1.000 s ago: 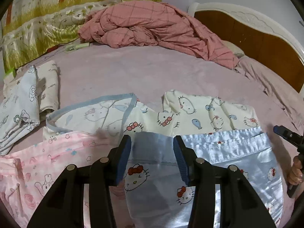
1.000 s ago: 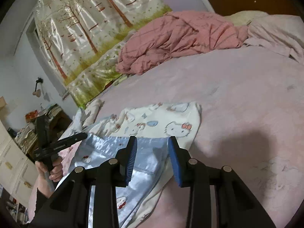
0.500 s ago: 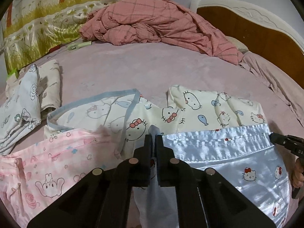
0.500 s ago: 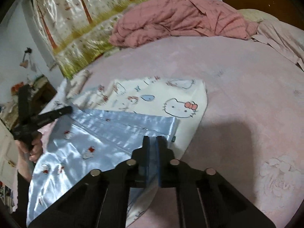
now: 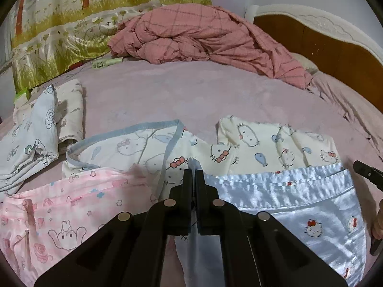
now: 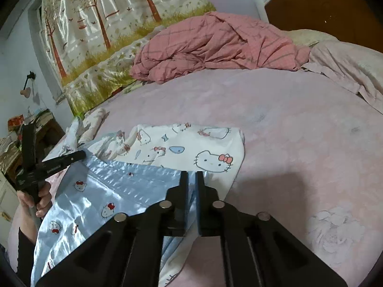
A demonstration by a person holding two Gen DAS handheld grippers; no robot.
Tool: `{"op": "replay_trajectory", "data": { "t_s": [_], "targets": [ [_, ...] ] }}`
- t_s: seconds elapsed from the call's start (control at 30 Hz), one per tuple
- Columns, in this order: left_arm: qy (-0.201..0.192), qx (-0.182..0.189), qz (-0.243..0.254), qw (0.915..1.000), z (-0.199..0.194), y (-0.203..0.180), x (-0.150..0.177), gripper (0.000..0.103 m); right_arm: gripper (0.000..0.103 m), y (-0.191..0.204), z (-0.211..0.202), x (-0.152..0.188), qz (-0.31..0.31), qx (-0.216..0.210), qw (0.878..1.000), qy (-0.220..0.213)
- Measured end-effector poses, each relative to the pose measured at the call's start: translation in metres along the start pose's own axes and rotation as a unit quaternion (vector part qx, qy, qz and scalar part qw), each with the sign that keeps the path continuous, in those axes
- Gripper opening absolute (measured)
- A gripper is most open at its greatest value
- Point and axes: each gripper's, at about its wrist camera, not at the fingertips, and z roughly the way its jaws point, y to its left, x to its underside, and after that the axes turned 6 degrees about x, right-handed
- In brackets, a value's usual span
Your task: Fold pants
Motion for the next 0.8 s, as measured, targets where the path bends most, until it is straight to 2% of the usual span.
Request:
{"op": "replay_trajectory", "data": {
  "t_s": [0.2, 0.23, 0.3, 0.5, 0.53, 0.6, 0.67, 0.8],
  "targets": [
    [0.004, 0.006, -0.016, 0.9999, 0.002, 0.005, 0.001, 0.002, 0.010, 0.013, 0.014, 0.003, -0.034, 0.000, 0.999, 0.032],
    [0.004, 0.007, -0.016, 0.9998, 0.001, 0.005, 0.001, 0.002, 0.012, 0.015, 0.015, 0.004, -0.038, 0.000, 0.999, 0.036],
    [0.004, 0.006, -0.016, 0.9998, 0.001, 0.005, 0.001, 0.002, 0.026, 0.018, 0.018, 0.005, -0.045, 0.005, 0.998, 0.041],
    [0.004, 0.007, -0.015, 0.9998, 0.001, 0.006, 0.000, 0.002, 0.027, 0.014, 0.016, 0.005, -0.038, -0.013, 0.998, 0.040],
    [0.004, 0.007, -0.016, 0.9998, 0.001, 0.006, 0.000, 0.002, 0.026, 0.016, 0.018, 0.005, -0.042, -0.012, 0.998, 0.044],
    [0.004, 0.007, -0.018, 0.9998, 0.001, 0.006, 0.000, 0.002, 0.002, 0.019, 0.019, 0.006, -0.050, -0.001, 0.998, 0.046],
    [0.001, 0.008, -0.021, 0.9998, 0.000, 0.007, 0.000, 0.002, 0.002, 0.021, 0.012, 0.005, -0.053, -0.009, 0.998, 0.026],
    [-0.014, 0.023, -0.032, 0.9991, -0.009, 0.005, -0.008, 0.002, 0.001, 0.021, -0.006, -0.004, -0.043, 0.006, 0.999, -0.024]
  ]
}}
